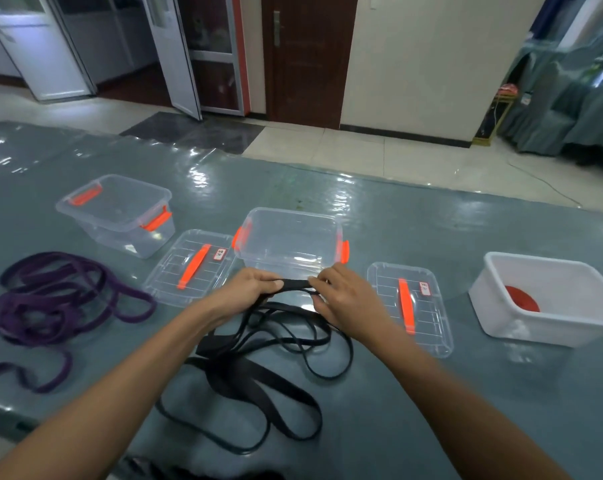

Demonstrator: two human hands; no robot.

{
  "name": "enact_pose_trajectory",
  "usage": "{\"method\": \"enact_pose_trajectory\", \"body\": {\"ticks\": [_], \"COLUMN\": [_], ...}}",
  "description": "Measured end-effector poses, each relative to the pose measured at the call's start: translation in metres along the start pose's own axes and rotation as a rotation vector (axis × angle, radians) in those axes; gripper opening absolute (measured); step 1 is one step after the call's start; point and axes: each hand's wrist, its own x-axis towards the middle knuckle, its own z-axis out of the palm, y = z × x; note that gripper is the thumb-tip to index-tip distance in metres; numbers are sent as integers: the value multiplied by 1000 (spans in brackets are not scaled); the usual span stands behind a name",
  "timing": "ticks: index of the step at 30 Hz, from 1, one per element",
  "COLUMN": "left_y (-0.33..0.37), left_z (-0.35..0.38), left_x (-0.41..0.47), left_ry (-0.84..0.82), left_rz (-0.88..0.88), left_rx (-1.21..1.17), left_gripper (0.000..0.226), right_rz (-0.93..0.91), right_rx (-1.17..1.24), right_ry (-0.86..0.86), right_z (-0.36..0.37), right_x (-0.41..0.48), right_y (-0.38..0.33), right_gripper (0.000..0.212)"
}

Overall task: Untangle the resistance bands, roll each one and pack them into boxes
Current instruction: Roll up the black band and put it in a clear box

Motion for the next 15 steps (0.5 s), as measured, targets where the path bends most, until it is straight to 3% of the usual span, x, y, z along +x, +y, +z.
{"method": "enact_pose_trajectory", "body": {"ticks": [4,8,11,15], "left_y": [-12,-20,-24,-28], "left_z": [16,35,46,56], "left_x": [4,8,12,13], "left_ry": [85,228,325,319], "left_rz": [102,236,309,335], "left_rx": [167,311,430,474], "left_gripper": [12,6,9,25], "right_rz": [192,400,700,1096], "right_rx": [-71,-40,231,705], "right_ry": [-24,10,29,135], "right_z": [5,-4,-14,-22], "right_x": [5,14,18,24], "right_y": [4,2,-9,-24], "right_gripper": [6,8,13,6]}}
